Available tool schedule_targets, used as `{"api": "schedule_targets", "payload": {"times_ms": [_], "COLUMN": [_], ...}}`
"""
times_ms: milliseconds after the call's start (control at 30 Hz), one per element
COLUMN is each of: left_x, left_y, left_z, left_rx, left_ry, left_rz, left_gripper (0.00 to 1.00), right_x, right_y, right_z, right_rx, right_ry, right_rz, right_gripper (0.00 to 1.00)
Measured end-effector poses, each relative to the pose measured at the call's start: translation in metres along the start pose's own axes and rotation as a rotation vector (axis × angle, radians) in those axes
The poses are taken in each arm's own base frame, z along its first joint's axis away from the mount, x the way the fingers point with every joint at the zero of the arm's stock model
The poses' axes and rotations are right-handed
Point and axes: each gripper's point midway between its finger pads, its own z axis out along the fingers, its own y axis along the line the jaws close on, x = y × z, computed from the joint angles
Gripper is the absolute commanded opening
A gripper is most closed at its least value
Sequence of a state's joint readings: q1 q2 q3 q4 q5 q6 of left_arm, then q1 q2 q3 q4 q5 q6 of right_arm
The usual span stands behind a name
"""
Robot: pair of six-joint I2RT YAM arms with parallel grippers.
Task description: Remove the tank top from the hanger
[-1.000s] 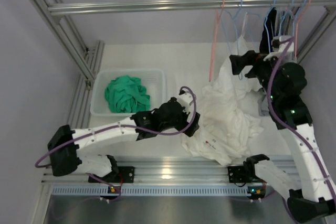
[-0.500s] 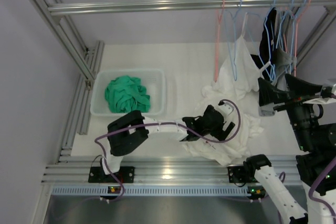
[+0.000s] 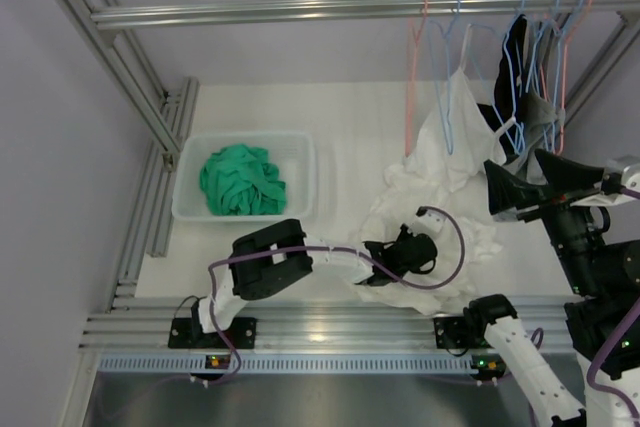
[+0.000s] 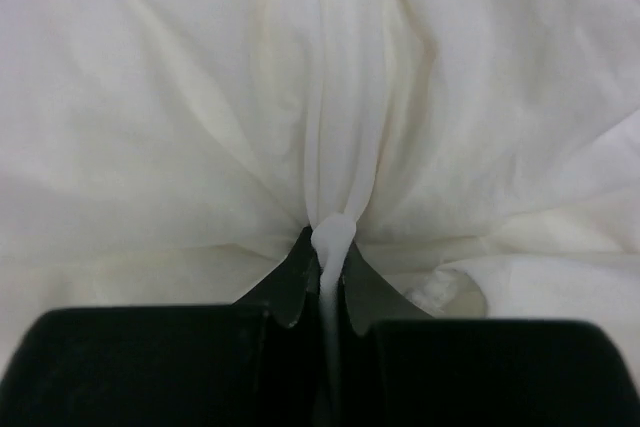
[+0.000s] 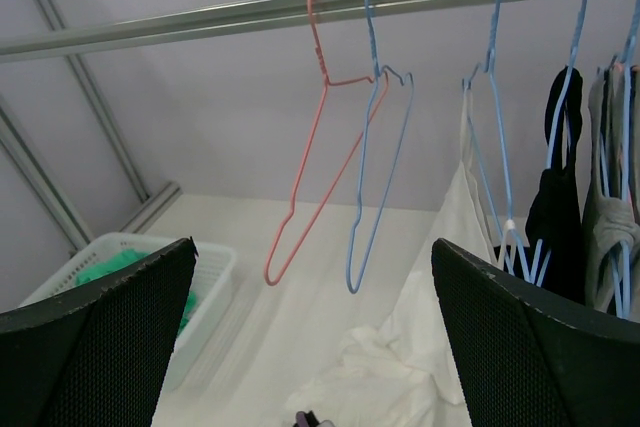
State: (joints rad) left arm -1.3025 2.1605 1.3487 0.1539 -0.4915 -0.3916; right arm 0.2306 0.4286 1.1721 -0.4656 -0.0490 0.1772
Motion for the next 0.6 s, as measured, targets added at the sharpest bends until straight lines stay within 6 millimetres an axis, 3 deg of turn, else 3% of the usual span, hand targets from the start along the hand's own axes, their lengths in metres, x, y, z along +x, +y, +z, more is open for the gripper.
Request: {"api": "schedule_targets", "payload": {"times_ms": [133, 233, 300, 367, 533, 600], "left_x": [0.013, 0.025, 0.020, -0.004, -0.093, -0.118], "left_y": [0.021, 0.054, 0.075, 0.091, 0.116, 0.128], "left_z": [-0.026, -0.056, -0.080, -0.107, -0.177, -0.202], "left_rx": [-0.060, -0.140, -0.191, -0.228, -0.249, -0.261], "left_ry": [0.011, 0.043, 0.035, -0.018, -0.252, -0.326], "left_rz": [-0.030, -0.010, -0.006, -0.032, -0.180, -0.226], "left_gripper": [0.00, 0.00, 0.00, 0.00, 0.00, 0.00], "right_x": [0.000, 0.000, 0.000, 0.000, 0.000, 0.000], "right_y": [0.002, 0.003, 0.003, 0.004, 0.004, 0.004], "right_z": [-0.001, -0.001, -0.001, -0.001, -0.001, -0.001], "right_rx": [-0.009, -0.015, -0.018, -0.021, -0.023, -0.023], "right_ry": [0.000, 0.000, 0.002, 0.001, 0.001, 0.001], "right_rz": [-0.002, -0.002, -0.002, -0.003, -0.003, -0.003], "right_gripper": [1.00, 0.99, 0.99, 0.99, 1.00, 0.99]}}
